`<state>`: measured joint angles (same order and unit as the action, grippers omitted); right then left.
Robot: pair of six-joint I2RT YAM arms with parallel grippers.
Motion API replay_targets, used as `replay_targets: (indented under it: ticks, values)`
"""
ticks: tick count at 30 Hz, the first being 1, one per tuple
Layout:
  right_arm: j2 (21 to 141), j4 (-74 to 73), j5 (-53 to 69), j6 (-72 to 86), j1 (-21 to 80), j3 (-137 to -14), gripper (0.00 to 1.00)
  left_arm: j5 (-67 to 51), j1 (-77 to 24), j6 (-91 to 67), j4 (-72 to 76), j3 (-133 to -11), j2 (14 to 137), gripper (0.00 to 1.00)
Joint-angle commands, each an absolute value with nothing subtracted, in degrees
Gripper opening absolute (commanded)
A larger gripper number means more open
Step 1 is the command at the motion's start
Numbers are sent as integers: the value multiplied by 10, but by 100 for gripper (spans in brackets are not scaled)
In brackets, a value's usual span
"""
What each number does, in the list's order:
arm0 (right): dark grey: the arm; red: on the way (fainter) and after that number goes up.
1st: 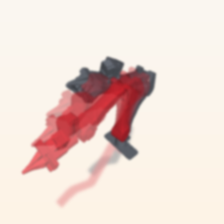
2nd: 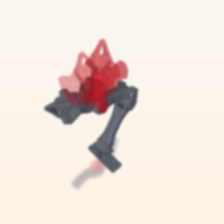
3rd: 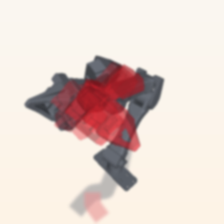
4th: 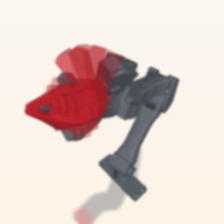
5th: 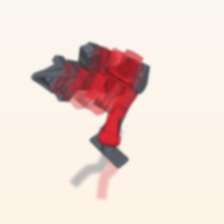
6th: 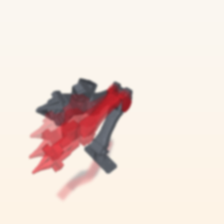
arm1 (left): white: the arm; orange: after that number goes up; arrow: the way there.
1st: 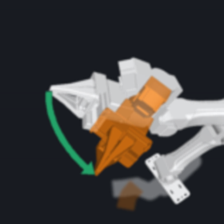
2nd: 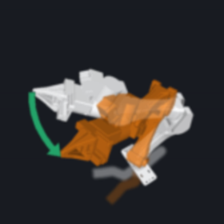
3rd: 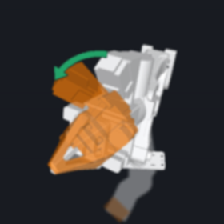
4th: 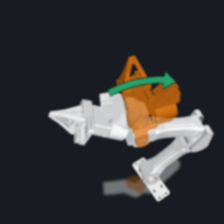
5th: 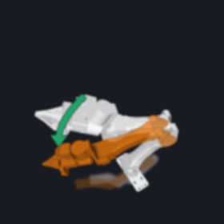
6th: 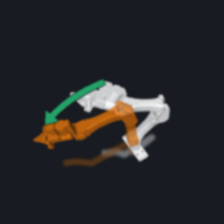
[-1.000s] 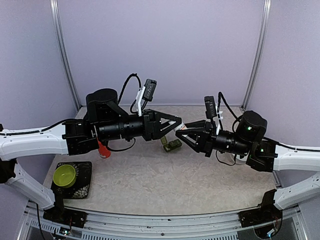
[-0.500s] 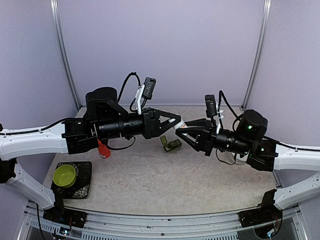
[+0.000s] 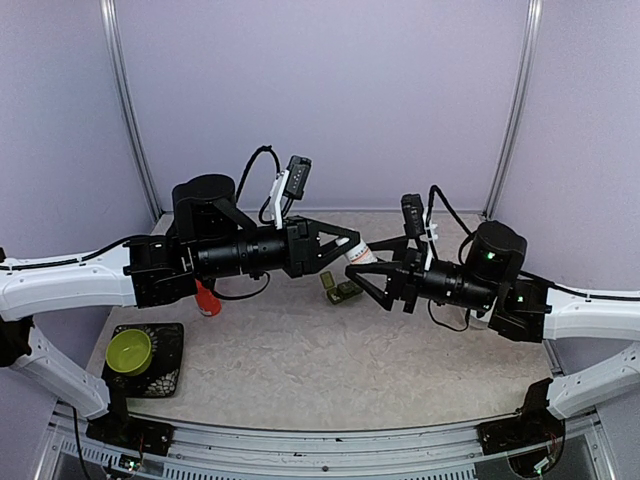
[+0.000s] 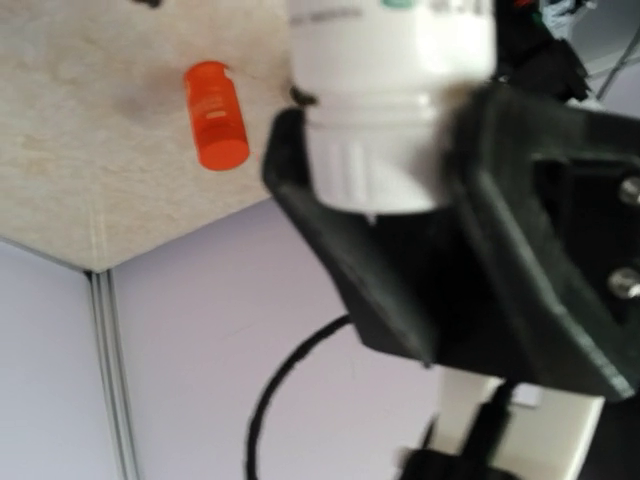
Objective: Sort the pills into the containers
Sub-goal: Pass from the right arm to the left, then place the pill bottle at the center of the board.
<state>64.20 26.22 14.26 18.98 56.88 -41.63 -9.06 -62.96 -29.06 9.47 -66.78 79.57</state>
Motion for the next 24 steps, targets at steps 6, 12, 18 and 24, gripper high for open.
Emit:
replay_targets:
  ticks: [6, 12, 18, 24]
  values:
    - [634, 232, 84, 176, 569, -425, 85, -65, -620, -287, 79, -668, 780, 19]
    - [616, 199, 26, 166, 568, -423, 93, -29, -607, -278, 34, -671, 774, 19]
    - [605, 157, -59, 173, 567, -420, 97, -4, -580, -267, 2, -665, 768, 19]
    - [601, 134, -106, 180, 565, -415, 98, 6, -544, -258, -13, -648, 766, 19]
